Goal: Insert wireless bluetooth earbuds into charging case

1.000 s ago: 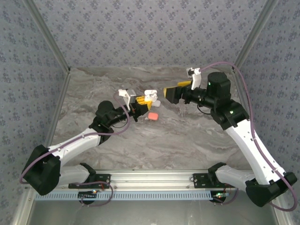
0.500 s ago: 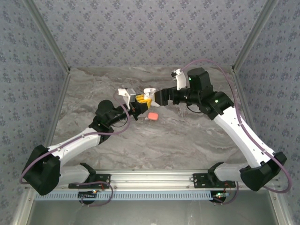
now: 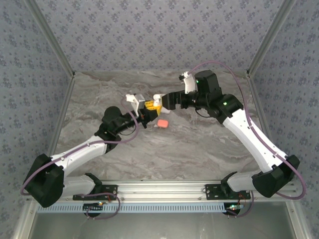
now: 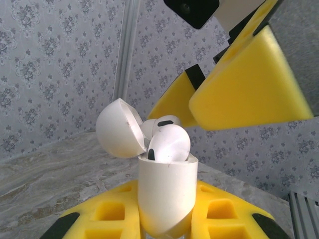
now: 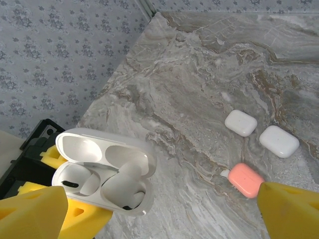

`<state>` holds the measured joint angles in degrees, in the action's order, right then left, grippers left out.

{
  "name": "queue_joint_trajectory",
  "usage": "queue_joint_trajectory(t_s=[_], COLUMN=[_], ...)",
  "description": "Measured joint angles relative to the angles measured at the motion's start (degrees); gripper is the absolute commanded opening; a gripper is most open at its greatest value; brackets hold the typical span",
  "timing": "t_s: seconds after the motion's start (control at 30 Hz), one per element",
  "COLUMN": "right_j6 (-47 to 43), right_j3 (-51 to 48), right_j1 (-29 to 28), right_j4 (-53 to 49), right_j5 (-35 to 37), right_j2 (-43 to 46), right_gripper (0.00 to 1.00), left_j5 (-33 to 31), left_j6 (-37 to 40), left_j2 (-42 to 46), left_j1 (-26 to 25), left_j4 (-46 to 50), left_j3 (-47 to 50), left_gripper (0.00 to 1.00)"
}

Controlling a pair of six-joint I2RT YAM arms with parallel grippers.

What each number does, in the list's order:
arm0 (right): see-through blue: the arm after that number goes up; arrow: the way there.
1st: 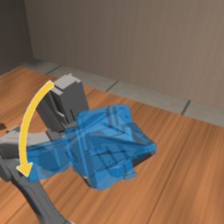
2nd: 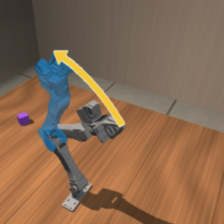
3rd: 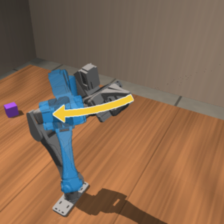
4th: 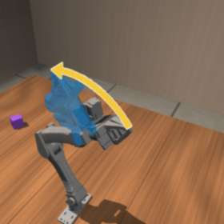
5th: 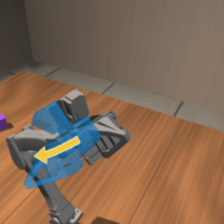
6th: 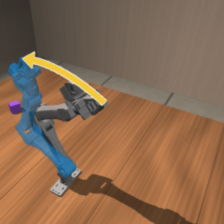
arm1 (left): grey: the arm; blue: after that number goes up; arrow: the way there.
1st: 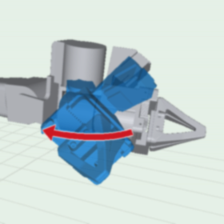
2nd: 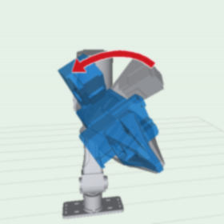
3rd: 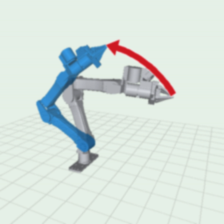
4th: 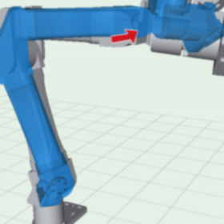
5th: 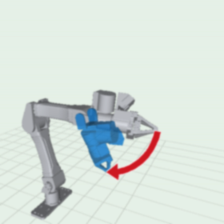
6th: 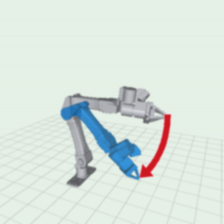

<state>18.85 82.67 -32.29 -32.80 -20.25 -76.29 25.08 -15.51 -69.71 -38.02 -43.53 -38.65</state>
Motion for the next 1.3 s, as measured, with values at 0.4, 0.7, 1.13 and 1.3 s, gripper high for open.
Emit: queue_joint_trajectory(t_s=[0.4,0.7,1.13,1.3], right_j6=[0.13,0.13,0.11,0.09], right_j3=[0.04,0.04,0.04,0.04], right_j1=[0.00,0.00,0.07,0.28], right_j4=[-0.22,-2.45,-3.13,-3.48], right_j5=[1.51,2.32,3.54,3.63], right_j2=[-0.11,-0.11,-0.11,-0.09], right_gripper=[1.00,1.00,1.00,1.00], left_j5=[-0.02,-0.02,-0.04,-0.04], left_j6=[-0.02,-0.15,-0.15,-0.15], left_j2=[-0.07,-0.11,-0.11,-0.13], left_j1=[-0.02,-0.02,-0.02,-0.02], left_j4=[-0.04,-0.09,-0.15,-0.15], left_j3=[-0.09,-0.09,-0.09,-0.09], left_gripper=[0.00,0.00,0.00,0.00])
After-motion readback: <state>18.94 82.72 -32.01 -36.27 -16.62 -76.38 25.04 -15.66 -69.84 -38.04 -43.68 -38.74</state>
